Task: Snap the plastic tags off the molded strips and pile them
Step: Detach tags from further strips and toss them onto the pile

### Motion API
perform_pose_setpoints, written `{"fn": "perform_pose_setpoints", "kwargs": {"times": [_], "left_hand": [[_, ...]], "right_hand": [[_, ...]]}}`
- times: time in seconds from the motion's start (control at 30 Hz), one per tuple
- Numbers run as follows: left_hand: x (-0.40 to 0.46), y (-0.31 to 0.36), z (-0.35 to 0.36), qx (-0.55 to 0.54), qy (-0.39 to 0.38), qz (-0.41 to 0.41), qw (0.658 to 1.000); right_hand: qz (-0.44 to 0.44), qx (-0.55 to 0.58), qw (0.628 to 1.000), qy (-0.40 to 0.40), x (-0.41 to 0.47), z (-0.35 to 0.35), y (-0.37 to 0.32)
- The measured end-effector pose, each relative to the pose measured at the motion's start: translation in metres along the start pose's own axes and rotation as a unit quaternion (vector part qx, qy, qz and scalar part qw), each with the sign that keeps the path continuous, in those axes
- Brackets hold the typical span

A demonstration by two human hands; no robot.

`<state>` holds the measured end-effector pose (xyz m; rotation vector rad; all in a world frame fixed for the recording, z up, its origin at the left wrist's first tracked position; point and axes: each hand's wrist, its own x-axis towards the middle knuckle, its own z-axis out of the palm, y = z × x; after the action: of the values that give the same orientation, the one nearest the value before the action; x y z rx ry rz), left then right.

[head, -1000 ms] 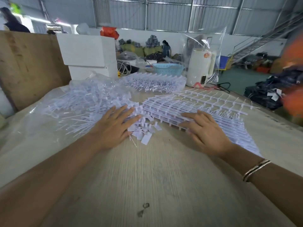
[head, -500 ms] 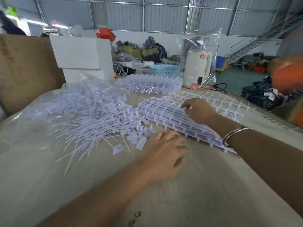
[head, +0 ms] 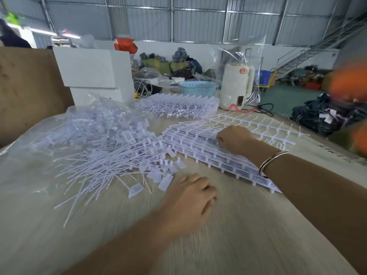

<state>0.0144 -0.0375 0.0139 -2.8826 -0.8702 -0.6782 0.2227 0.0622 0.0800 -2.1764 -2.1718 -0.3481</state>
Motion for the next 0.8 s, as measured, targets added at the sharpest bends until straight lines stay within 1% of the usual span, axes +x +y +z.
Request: {"fn": "perform_pose_setpoints", "kwargs": {"times": [0.1,0.17,0.2,0.23,0.3,0.47,0.57,0.6,0.63,0.73,0.8], "left_hand": [[0.000,0.001,0.000,-0.009,0.001,-0.003,1.000],[-0.001,0.001,0.000,-0.023,0.001,-0.006,1.000],[-0.001,0.001,0.000,-0.029,0.001,-0.007,1.000],[-0.001,0.001,-0.001,-0.031,0.000,-0.007,0.999],[-0.002,0.002,-0.001,-0.035,-0.003,-0.007,0.999],[-0.002,0.003,-0.001,-0.036,-0.003,-0.007,0.999],[-0.002,0.002,-0.001,-0.041,-0.002,-0.005,0.999],[-0.003,0.002,-0.001,-0.043,-0.002,-0.005,0.999],[-0.003,0.002,-0.001,-0.043,0.000,-0.004,0.999],[-0.004,0.001,0.001,-0.045,0.002,-0.005,0.999],[-0.004,0.000,0.001,-0.061,0.000,-0.016,0.998]], "right_hand": [[0.018,0.099,0.995,-0.002,0.003,0.001,0.009],[0.051,0.118,0.991,-0.024,0.003,0.001,0.012],[0.088,0.133,0.986,-0.042,0.005,0.002,0.011],[0.109,0.131,0.984,-0.056,0.005,0.006,0.010],[0.103,0.094,0.986,-0.086,0.005,0.008,0.008],[0.118,0.060,0.986,-0.099,0.022,0.011,0.023],[0.122,0.021,0.988,-0.088,0.026,0.014,0.028],[0.125,0.015,0.990,-0.070,0.025,0.013,0.027],[0.119,0.003,0.992,-0.036,0.024,0.013,0.027],[0.123,-0.026,0.985,0.117,0.021,0.012,0.027],[0.135,-0.042,0.974,0.178,0.022,0.009,0.030]]}}
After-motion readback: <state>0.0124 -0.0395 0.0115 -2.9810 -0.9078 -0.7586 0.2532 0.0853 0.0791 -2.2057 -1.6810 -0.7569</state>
